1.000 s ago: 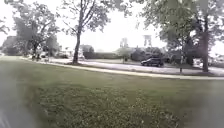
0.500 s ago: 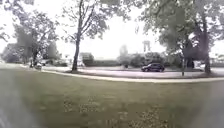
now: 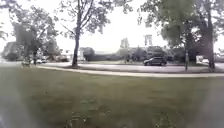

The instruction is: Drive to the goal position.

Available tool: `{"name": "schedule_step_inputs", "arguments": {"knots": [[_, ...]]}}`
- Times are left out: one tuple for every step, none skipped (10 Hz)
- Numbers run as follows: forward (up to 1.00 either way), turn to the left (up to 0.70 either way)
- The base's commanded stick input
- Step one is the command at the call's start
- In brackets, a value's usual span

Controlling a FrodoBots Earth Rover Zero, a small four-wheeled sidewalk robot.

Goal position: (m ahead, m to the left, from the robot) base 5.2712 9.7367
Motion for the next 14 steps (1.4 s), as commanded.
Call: {"name": "schedule_step_inputs", "arguments": {"knots": [[0.70,0.00],[0.70,0.00],[0.70,0.00],[0.70,0.00],[0.70,0.00],[0.70,0.00],[0.70,0.00],[0.70,0.00],[0.70,0.00],[0.70,0.00],[0.70,0.00],[0.70,0.00],[0.70,0.00],[0.70,0.00]]}}
